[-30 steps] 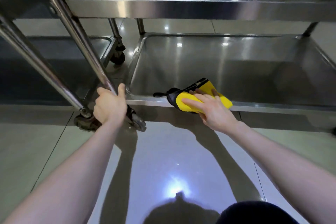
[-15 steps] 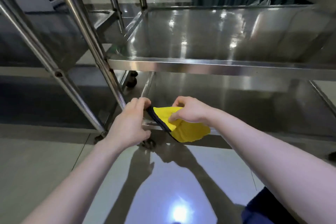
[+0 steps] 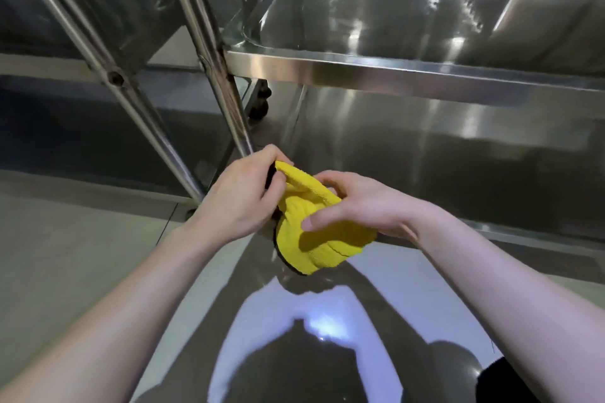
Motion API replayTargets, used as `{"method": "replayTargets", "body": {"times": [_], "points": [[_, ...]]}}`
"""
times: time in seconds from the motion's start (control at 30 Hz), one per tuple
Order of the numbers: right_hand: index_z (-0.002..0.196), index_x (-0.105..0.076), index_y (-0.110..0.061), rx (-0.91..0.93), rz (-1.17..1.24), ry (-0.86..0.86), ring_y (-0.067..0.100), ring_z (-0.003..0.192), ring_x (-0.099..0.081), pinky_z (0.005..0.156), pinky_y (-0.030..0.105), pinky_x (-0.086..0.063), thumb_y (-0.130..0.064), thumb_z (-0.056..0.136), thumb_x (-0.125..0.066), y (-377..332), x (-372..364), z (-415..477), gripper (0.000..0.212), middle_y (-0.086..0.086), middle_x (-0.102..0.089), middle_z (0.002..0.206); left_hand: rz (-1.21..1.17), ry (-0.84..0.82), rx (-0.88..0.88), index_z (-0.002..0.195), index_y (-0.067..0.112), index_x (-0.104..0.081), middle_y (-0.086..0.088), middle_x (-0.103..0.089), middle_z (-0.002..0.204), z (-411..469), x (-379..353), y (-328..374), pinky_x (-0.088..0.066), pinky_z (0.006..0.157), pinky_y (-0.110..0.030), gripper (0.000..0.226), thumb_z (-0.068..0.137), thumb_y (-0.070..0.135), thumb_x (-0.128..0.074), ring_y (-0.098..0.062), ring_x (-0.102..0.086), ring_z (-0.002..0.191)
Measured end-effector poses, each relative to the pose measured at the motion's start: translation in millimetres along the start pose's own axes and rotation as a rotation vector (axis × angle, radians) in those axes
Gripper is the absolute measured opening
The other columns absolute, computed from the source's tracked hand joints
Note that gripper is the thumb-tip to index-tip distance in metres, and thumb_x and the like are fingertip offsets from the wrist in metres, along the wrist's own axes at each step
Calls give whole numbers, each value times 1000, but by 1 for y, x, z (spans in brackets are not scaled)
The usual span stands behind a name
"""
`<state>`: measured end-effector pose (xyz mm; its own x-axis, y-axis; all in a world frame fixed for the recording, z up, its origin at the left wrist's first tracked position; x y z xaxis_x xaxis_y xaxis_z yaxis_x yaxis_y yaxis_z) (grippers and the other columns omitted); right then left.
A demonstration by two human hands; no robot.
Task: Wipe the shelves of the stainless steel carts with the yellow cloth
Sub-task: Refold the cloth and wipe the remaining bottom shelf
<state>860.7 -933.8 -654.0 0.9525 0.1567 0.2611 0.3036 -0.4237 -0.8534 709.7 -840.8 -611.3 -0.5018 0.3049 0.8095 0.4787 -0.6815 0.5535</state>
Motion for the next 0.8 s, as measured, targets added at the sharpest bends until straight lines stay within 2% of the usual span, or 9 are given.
{"method": "replayTargets", "body": {"times": [0.07,0.17,0.27,0.33,0.43,0.53,0.67,0.73,0.8], "points": [[119,-64,-32,22,-326,96,13,89,-72,74,36,-62,-24,75,-91,2,3,0,53,-12,-73,98,-34,16,72,107,23,-57,5,-70,83,2,9,-7,-46,68,-39,7,107,22,-50,-6,-64,71],[108,-63,-23,86,-591,164,22,83,-63,74,42,-54,-13,82,-77,-1,4,-11,31,-4,-67,88,-18,-29,118,110,20,-57,2,-67,86,-9,18,-7,-44,74,-41,7,110,21,-49,-15,-61,80],[103,-70,-26,133,-468,226,8,76,-58,69,27,-43,-13,89,-76,8,15,-30,20,-12,-65,80,-23,-63,206,106,27,-54,9,-61,81,-29,28,-9,-40,70,-19,8,111,25,-48,-1,-57,82],[99,-74,-29,104,-292,292,8,74,-60,73,31,-47,-20,94,-80,20,22,-43,12,-11,-67,79,-73,-33,290,105,28,-57,13,-58,75,-43,38,-13,-39,69,-9,10,108,32,-47,8,-57,81],[100,-76,-24,57,-131,235,25,93,-72,91,47,-56,-25,100,-78,24,0,-61,3,-3,-77,91,-89,26,339,114,17,-63,8,-58,72,-69,54,-7,-39,62,-18,13,112,27,-55,-9,-55,65],[98,-70,-18,-17,-19,247,28,90,-70,91,54,-55,-26,101,-77,19,-26,-94,10,6,-74,90,-209,31,578,130,21,-50,-2,-64,75,-108,59,2,-42,59,-39,19,112,17,-52,-21,-60,64],[83,-54,-26,-97,80,256,14,70,-44,69,40,-41,-57,98,-69,-32,-30,-141,38,2,-48,72,-251,73,741,114,46,-38,2,-58,68,-152,102,42,-36,51,-34,25,113,22,-47,-18,-56,57],[85,-50,-32,-114,0,228,9,65,-46,65,35,-39,-75,95,-52,-76,-25,-159,44,-7,-52,69,-278,55,784,108,52,-39,4,-54,68,-158,141,65,-37,52,-33,31,113,21,-42,-16,-54,59],[89,-48,-32,-131,-71,208,8,62,-51,61,31,-41,-73,100,-47,-128,-21,-174,43,-9,-60,69,-306,29,815,105,51,-48,12,-58,77,-155,188,86,-39,57,-31,38,108,15,-38,-7,-55,68]]}}
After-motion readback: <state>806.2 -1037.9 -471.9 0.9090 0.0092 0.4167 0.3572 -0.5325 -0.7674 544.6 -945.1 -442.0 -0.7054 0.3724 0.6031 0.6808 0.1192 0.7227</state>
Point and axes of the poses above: each hand's wrist, its own z-axis towards the middle knuckle, its own x-axis out of the back of the hand, y = z × x, the point moved 7 cm from there along z, towards the middle knuckle
